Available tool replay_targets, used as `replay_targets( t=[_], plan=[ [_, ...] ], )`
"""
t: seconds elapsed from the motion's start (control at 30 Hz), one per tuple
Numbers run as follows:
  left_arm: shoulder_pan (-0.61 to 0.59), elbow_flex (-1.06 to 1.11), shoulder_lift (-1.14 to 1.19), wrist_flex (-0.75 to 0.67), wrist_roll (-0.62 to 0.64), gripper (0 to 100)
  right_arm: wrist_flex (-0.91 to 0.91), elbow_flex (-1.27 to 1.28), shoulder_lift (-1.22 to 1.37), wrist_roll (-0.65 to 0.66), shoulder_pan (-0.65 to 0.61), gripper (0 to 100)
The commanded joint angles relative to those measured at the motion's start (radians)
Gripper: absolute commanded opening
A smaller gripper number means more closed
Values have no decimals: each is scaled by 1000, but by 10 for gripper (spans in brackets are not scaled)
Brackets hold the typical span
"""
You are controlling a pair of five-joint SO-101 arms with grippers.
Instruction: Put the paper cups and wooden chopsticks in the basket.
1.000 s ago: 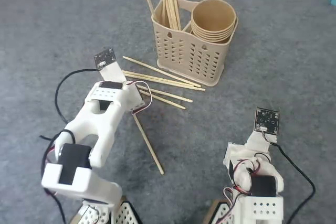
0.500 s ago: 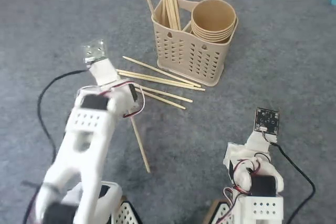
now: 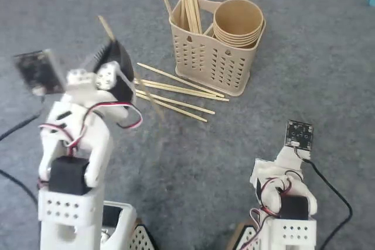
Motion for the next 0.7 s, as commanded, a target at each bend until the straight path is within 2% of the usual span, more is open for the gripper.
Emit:
replay_targets(
  t=[0.0, 0.07, 0.17, 0.23, 0.27, 0.37, 0.4, 0.5, 0.67],
  plan=[
    [5, -61, -20, -350, -86, 10, -4, -9, -16, 12, 45, 10],
    [6, -44, -11, -499, -106, 10, -39, -15, -16, 100, 53, 10],
    [46, -22, 48, -729, -109, 10, -217, 11, -16, 445, 58, 10],
    [54, -28, 104, -832, -109, 10, -375, 18, -10, 646, 54, 8],
    [58, -39, 132, -850, -109, 10, -403, 18, -12, 664, 48, 8],
    [60, -111, 221, -852, -109, 10, -369, 17, -7, 532, -31, 10],
    [60, -142, 253, -855, -109, 10, -334, 17, -10, 526, -58, 15],
    [78, -259, 373, -853, -109, 10, -266, 17, -10, 612, -74, 49],
    [98, -420, 583, -852, -115, 10, -257, 17, -10, 628, -70, 54]
  ],
)
